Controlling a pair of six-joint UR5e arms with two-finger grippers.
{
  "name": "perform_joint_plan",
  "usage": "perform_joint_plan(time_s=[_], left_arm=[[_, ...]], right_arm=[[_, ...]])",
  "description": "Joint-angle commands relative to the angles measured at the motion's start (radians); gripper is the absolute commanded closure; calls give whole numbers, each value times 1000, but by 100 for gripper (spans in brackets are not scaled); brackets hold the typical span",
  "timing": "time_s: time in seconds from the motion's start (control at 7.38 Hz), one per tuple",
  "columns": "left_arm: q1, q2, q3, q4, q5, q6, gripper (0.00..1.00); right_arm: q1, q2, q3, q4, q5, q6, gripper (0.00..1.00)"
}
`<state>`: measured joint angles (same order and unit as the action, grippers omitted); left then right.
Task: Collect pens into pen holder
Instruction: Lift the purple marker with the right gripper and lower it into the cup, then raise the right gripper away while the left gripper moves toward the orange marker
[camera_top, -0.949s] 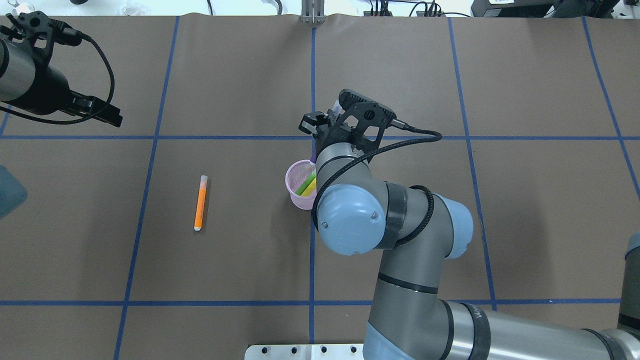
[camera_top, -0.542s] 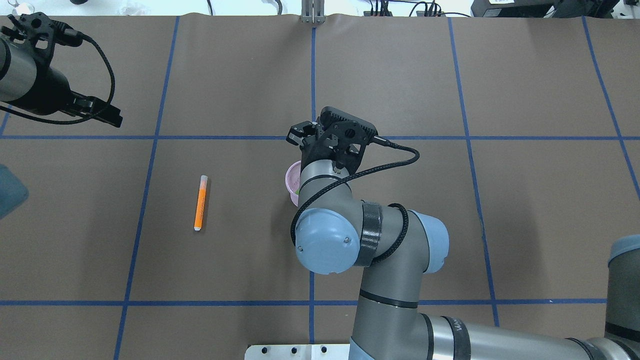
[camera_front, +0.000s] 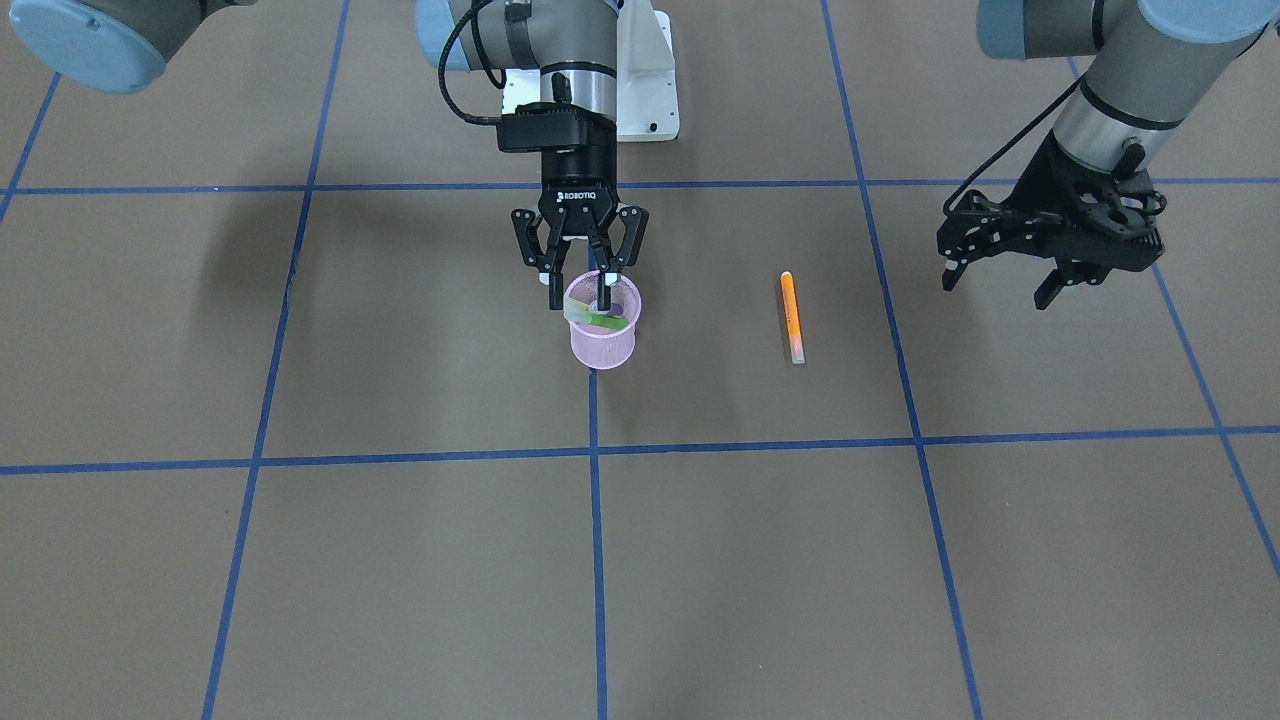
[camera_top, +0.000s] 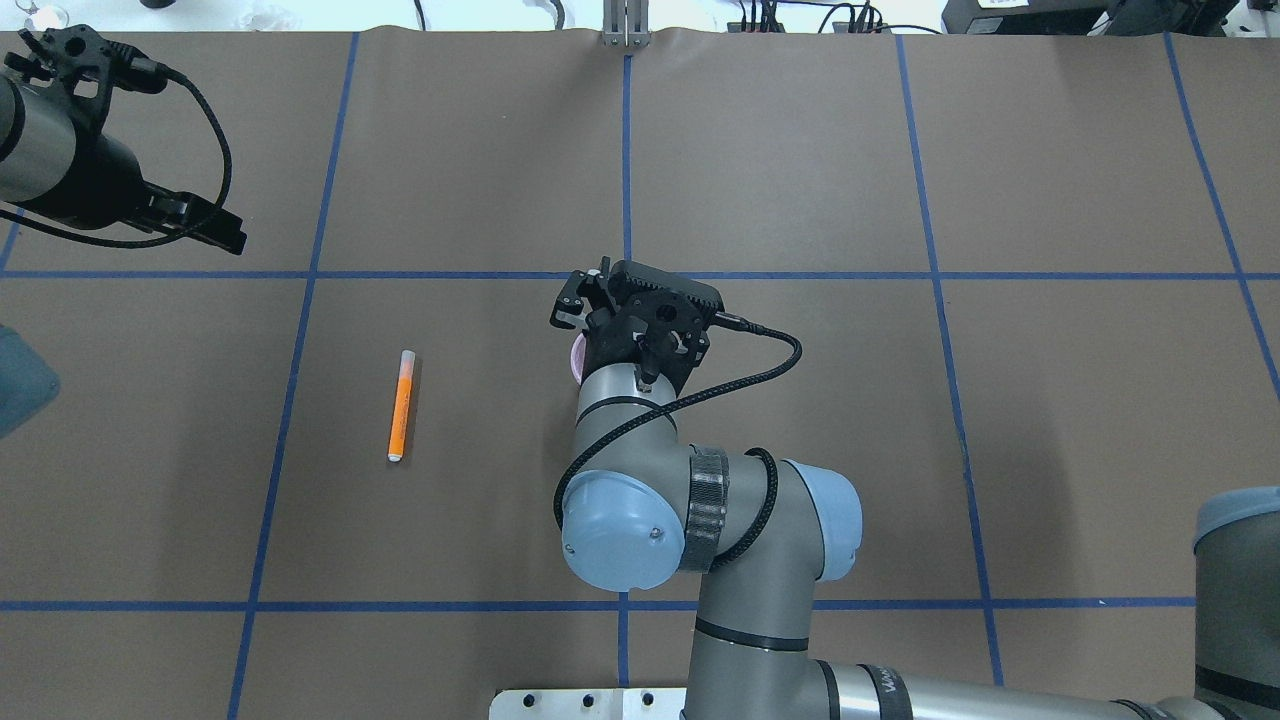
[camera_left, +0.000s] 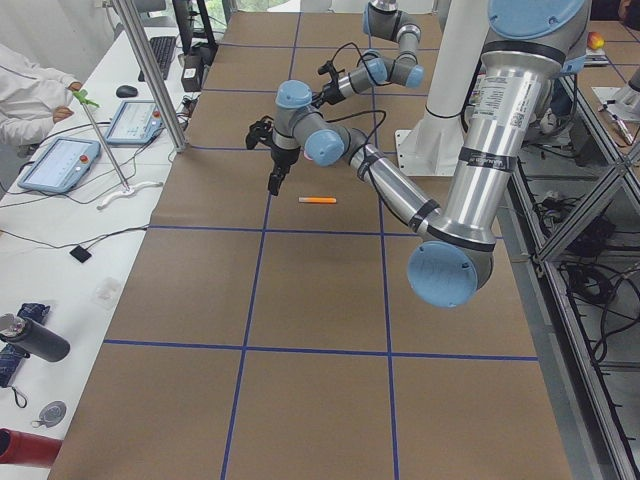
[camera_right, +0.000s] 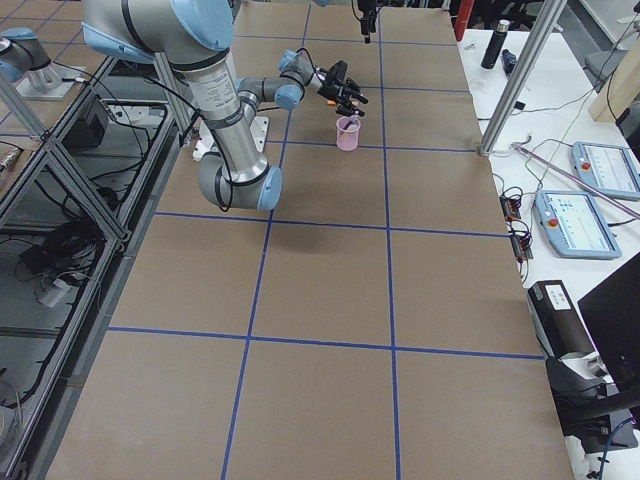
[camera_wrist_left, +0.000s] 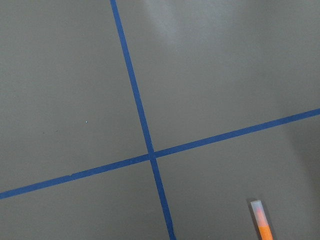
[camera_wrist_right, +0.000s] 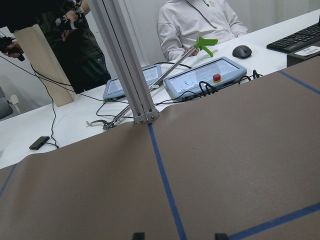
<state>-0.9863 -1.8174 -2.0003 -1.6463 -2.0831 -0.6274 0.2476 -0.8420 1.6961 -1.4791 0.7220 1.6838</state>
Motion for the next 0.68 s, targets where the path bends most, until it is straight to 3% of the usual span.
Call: perform_joint_plan(time_s=[0.0,0.27,0.41,0.54], left_arm=[[17,0,0,-1,1,2,0],[96,-25,2,-1,3,-5,0],[138,-37,0,-6,5,-125,0],[215,-60,5,-10,64,-250,0]], right_arm=[[13,4,80,-21,105,-27,1],[134,4,144,-93,378,-80,1],[219,-3,155,-111,546,-140,1],[299,-8,154,-118,682,-203,1]])
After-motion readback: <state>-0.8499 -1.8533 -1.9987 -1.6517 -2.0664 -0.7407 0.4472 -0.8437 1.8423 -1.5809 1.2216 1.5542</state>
